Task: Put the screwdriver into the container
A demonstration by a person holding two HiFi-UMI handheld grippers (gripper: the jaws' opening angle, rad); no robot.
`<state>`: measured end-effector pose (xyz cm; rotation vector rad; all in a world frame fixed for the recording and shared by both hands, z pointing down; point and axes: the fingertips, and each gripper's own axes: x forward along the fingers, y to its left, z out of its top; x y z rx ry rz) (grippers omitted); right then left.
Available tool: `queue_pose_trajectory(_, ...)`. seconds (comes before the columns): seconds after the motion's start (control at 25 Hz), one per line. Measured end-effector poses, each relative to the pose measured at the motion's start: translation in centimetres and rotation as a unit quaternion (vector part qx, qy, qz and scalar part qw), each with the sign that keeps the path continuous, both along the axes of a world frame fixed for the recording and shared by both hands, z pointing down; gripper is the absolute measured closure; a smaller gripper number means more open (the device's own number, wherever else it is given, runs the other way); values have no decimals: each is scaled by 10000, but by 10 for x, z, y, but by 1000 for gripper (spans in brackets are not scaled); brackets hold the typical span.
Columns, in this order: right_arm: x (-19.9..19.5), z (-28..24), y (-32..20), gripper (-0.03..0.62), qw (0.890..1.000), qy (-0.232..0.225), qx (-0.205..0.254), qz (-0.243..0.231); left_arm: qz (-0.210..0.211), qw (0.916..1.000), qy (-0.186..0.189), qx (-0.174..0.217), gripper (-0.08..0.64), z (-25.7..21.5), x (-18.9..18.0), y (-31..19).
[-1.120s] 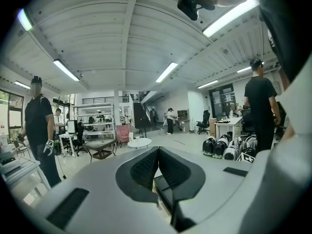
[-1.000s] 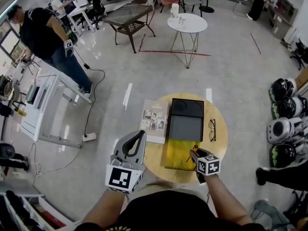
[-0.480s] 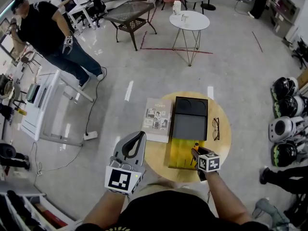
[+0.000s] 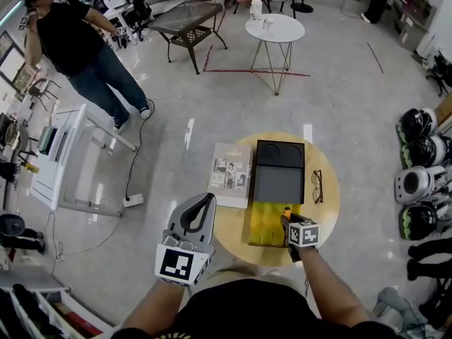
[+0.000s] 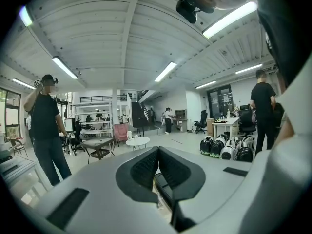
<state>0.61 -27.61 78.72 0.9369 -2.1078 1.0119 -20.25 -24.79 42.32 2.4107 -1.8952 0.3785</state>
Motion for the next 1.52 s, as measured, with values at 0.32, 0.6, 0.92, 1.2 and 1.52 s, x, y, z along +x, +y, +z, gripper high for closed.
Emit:
queue_pose_trajectory(0.32, -5, 8, -2, 466, 9992, 345, 62, -212, 29, 10000, 38, -43, 543, -1, 3, -3)
queue_pose_trajectory(0.6, -2, -2, 1, 465, 9992, 147, 327, -163, 146, 9999, 24, 38, 543, -7, 8, -6)
queue_pose_trajectory(0.92, 13, -16, 8, 462, 9983, 25, 567, -128, 348, 9994, 0, 71, 543, -7, 22, -5)
queue_pose_trajectory(1.2, 25, -56, 15, 470, 9941, -167, 1062, -159, 299, 9993, 99, 186, 543, -18, 39, 0)
queue_pose_trajectory(1.52, 36, -121, 27, 578, 9776, -288, 2059, -327, 124, 9981, 488, 356, 545, -26, 48, 18)
